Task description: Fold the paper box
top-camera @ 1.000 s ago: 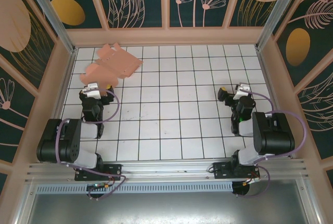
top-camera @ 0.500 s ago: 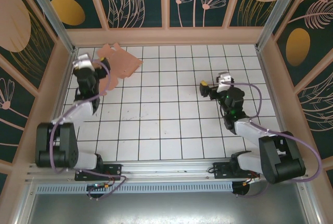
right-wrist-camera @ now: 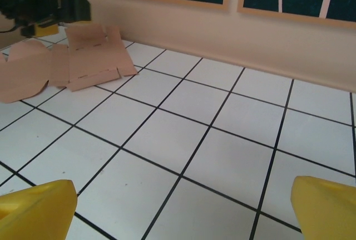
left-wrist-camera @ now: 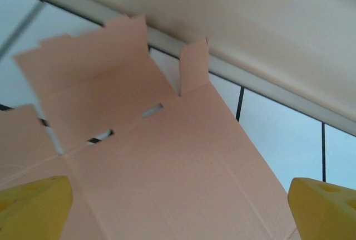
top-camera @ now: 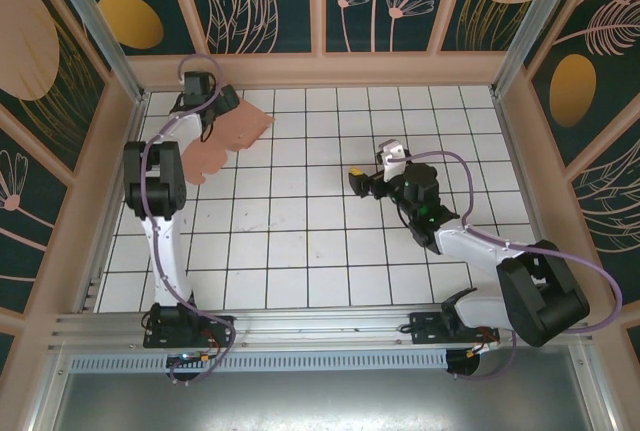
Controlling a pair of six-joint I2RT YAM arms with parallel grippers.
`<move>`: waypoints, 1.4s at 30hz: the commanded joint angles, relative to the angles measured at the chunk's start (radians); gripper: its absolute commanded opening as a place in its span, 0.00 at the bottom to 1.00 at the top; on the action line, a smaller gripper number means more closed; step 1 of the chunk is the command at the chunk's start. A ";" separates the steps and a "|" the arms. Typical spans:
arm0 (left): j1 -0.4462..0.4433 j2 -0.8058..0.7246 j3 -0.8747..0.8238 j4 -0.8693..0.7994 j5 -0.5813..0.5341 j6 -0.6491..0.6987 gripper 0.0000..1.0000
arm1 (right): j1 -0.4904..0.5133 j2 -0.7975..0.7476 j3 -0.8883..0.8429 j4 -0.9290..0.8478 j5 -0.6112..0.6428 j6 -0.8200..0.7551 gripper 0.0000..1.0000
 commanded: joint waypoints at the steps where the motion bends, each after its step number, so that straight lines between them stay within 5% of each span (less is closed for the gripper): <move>1: 0.004 0.105 0.158 -0.201 0.094 -0.052 0.99 | 0.011 -0.016 0.019 -0.023 0.030 0.008 0.99; 7: -0.013 0.214 0.262 -0.301 0.175 -0.024 0.99 | 0.012 -0.027 0.004 -0.025 0.055 0.005 0.99; 13: -0.045 0.185 0.176 -0.308 0.313 0.049 0.99 | 0.012 -0.012 -0.003 -0.004 0.059 0.027 0.99; 17: -0.105 0.147 0.118 -0.378 0.308 0.173 0.99 | 0.012 0.015 0.016 -0.024 0.096 0.055 0.99; 31: -0.202 -0.157 -0.439 -0.151 0.388 0.103 0.99 | -0.005 0.059 0.063 -0.083 0.128 0.181 0.99; 37: -0.274 -0.219 -0.590 -0.053 0.493 0.114 0.99 | -0.047 0.067 0.071 -0.111 0.144 0.352 0.99; 42: -0.358 -0.234 -0.647 -0.024 0.507 0.085 0.99 | -0.126 0.083 0.080 -0.186 0.020 0.531 0.99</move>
